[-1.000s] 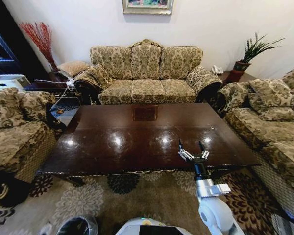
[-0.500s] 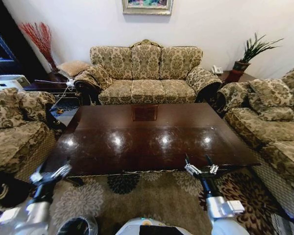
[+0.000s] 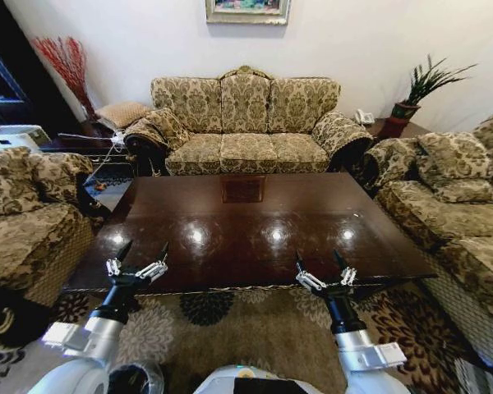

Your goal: Move to the front of the table and place the trash on the table into the trash bin.

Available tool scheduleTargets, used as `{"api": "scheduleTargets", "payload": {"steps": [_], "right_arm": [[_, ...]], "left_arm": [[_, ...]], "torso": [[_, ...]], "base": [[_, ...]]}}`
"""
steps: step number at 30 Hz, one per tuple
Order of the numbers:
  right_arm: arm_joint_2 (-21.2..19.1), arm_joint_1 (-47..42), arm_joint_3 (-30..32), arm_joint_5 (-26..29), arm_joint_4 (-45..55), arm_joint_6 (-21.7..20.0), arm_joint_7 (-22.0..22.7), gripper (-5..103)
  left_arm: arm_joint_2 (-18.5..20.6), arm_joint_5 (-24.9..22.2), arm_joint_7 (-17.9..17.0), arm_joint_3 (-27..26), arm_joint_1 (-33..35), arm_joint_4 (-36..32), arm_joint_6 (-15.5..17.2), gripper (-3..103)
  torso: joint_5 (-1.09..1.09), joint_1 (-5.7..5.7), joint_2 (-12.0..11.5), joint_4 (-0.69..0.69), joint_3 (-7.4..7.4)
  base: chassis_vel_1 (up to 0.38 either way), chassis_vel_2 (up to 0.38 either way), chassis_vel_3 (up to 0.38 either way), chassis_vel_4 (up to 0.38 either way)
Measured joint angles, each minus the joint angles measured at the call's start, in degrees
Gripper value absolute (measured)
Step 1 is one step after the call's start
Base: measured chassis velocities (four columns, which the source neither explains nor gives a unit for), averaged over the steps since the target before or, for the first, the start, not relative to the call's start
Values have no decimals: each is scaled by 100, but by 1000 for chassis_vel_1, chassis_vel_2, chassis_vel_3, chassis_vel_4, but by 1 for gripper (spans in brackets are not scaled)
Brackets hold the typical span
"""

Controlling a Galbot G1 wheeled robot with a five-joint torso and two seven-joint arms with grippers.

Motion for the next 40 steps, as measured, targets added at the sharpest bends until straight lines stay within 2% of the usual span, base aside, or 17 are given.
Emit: {"api": "scheduleTargets", "payload": {"steps": [40], "right_arm": [[-6, 12, 3, 18, -16, -9, 13, 100]], "left_arm": [[-9, -36, -19, -28, -11, 69, -4, 100]], "torso": [[-1, 0, 0, 0, 0]], "base": [[0, 0, 0, 0]]}}
